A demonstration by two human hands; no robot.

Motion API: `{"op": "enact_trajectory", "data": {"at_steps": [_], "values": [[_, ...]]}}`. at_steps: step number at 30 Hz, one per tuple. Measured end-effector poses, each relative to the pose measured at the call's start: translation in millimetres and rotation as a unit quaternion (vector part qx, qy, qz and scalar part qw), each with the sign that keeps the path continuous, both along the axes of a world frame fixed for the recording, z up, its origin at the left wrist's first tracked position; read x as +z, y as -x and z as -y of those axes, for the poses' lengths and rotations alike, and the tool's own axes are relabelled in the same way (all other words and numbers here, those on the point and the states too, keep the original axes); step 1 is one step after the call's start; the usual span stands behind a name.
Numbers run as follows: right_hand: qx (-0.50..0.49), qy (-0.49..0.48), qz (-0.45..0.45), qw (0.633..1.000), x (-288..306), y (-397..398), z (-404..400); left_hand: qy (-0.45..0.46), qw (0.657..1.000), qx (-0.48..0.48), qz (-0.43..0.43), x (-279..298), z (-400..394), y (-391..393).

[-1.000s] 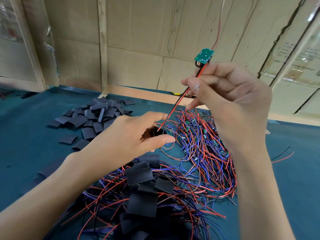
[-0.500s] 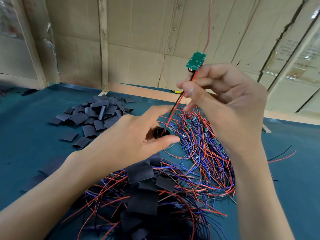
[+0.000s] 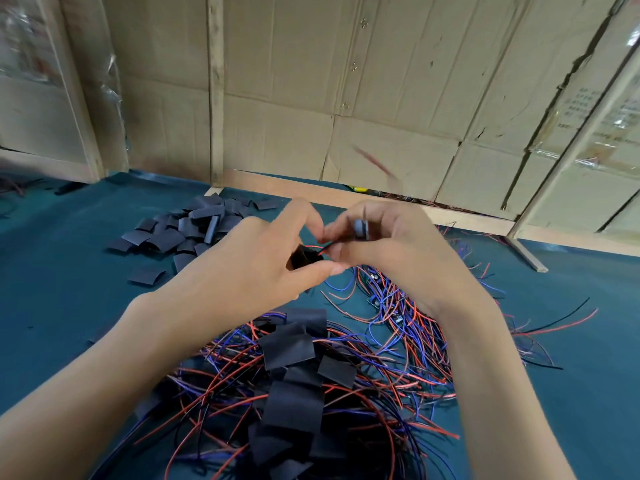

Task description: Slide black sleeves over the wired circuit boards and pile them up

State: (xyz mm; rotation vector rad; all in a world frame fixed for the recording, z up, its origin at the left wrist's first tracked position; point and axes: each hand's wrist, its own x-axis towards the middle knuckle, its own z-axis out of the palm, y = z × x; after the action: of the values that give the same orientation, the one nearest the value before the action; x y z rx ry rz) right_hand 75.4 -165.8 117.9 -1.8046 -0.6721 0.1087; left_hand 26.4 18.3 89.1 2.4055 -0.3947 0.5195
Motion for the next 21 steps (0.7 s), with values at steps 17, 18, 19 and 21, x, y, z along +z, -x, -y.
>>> {"op": "enact_trajectory", "data": {"at_steps": [17, 18, 19, 21], "values": [[0.065, -0.154, -0.19, 0.968, 1, -5, 15, -0.134, 0.984, 0.096, 0.063, -3, 3, -2], [0.063, -0.151, -0.178, 0.97, 1, -5, 15, -0.141, 0.982, 0.1, 0.079, -2, 2, -1], [0.058, -0.142, -0.159, 0.975, 1, -5, 15, -0.138, 0.982, 0.091, 0.091, -1, 1, -1], [0.037, -0.122, -0.117, 0.985, 1, -4, 12, -0.127, 0.986, 0.062, 0.094, 0, 2, -1]]}}
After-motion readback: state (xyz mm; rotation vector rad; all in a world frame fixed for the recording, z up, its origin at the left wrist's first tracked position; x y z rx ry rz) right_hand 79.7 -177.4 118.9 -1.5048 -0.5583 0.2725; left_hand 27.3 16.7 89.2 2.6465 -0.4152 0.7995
